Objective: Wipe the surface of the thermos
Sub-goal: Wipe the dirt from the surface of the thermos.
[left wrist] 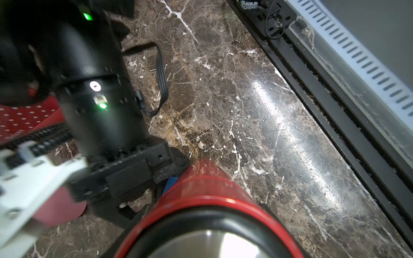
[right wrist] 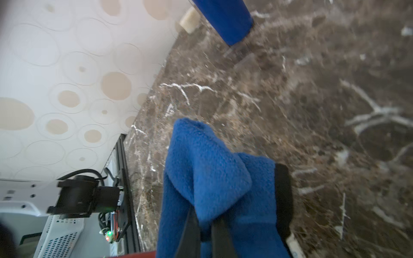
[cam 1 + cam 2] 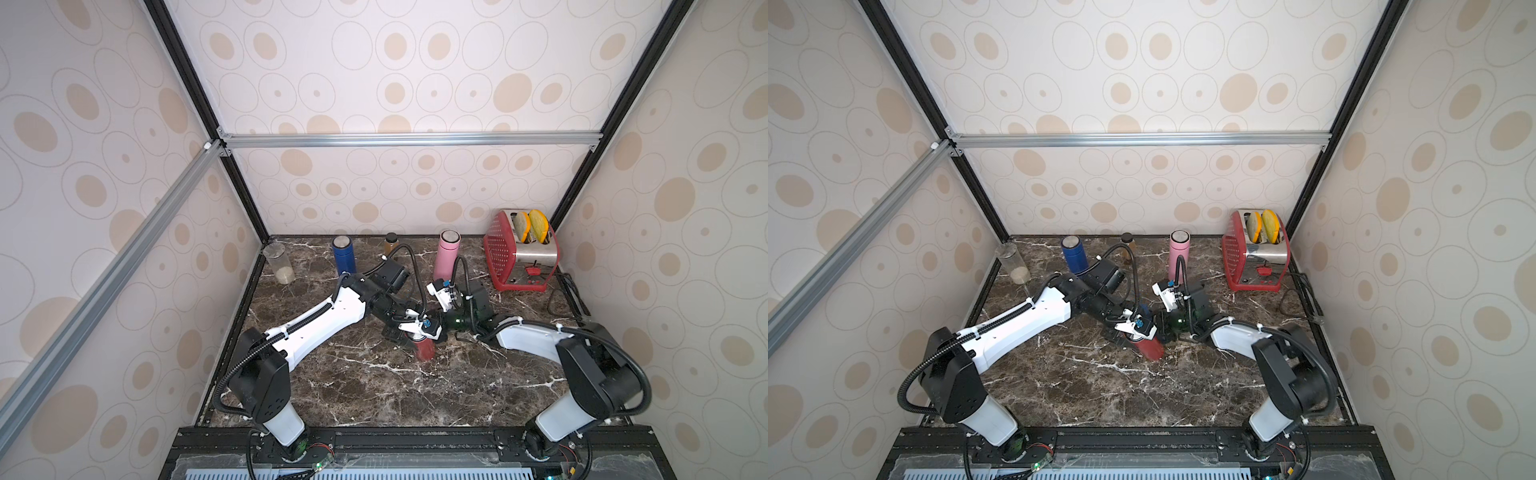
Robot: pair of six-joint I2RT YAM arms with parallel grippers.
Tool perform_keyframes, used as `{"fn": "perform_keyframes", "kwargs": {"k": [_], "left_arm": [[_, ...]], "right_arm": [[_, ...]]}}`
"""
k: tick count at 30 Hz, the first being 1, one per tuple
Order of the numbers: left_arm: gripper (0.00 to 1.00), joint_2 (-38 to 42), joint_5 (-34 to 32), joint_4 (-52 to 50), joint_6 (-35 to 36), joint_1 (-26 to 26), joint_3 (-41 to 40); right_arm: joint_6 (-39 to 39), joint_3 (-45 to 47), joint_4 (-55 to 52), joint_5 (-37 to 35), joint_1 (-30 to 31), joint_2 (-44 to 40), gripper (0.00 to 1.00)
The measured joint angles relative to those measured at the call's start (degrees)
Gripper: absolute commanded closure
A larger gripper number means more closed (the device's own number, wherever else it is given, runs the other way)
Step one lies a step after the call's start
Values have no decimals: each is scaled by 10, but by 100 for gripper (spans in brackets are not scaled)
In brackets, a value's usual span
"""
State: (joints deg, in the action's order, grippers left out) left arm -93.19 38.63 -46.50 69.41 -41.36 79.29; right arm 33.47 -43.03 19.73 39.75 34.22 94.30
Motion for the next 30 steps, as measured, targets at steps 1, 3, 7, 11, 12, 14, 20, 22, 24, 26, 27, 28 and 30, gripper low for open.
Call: {"fn": "perform_keyframes", "kwargs": {"k": [1, 3, 7, 11, 12, 14, 20, 22, 24, 26, 27, 28, 30], "left_arm": [[100, 0, 2, -3, 0, -1, 0], [100, 1, 5, -9, 0, -1, 0], [100, 2, 6, -16, 0, -1, 0], [100, 2, 4, -19, -1, -2, 2], [100, 2, 3, -19, -2, -2, 2], [100, 2, 3, -19, -5, -2, 2], [100, 1, -2, -12, -36, -2, 3], [100, -1, -4, -10, -56, -2, 5], [100, -1, -7, -5, -79, -2, 6], [100, -1, -12, 2, -109, -2, 6], [100, -1, -14, 3, -130, -2, 6], [100, -1, -14, 3, -148, -2, 6], [100, -1, -15, 3, -190, -3, 6]], "right_arm": [[-1, 2, 6, -3, -1, 20, 100], [-6, 3, 13, -8, -2, 52, 100], [-14, 3, 13, -7, -3, 70, 100], [-25, -3, -32, -5, -3, 27, 100], [-26, -6, -49, -3, -2, 5, 100], [-26, -14, -73, 4, -1, -43, 100], [-27, -42, -110, 11, 2, -162, 100], [-30, -39, -116, 3, 1, -169, 100], [-32, -23, -111, -8, 1, -163, 100], [-31, 8, -100, -19, 1, -153, 100], [-29, 30, -89, -29, 1, -142, 100], [-27, 48, -78, -39, 0, -130, 100], [-24, 82, -63, -58, 0, -107, 100]]}}
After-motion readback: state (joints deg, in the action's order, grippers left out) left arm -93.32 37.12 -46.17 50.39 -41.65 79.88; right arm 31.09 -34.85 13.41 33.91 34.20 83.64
